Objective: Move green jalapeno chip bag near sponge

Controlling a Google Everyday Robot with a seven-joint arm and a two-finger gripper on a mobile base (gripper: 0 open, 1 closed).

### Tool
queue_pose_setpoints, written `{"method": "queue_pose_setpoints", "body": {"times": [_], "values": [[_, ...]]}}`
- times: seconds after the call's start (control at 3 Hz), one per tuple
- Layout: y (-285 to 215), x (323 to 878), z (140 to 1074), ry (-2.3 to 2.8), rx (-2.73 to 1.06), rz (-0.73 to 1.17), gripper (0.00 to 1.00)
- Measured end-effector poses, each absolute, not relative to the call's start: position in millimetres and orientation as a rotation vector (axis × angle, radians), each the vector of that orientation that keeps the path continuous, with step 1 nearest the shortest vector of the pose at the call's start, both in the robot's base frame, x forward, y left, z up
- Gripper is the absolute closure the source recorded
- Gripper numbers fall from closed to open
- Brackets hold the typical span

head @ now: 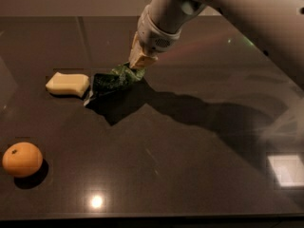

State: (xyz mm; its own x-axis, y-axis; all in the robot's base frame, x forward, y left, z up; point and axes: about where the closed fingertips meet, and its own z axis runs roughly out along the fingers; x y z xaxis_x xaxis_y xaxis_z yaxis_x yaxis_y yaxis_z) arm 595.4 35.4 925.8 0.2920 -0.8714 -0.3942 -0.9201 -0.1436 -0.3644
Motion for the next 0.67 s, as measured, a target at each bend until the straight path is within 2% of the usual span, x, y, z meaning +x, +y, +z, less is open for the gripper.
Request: {"method": "queue_pose_setpoints", "body": {"times": [0.67], "values": [[59.6, 609.1, 911.7, 1.587, -2.000, 0.154, 0.14]]}}
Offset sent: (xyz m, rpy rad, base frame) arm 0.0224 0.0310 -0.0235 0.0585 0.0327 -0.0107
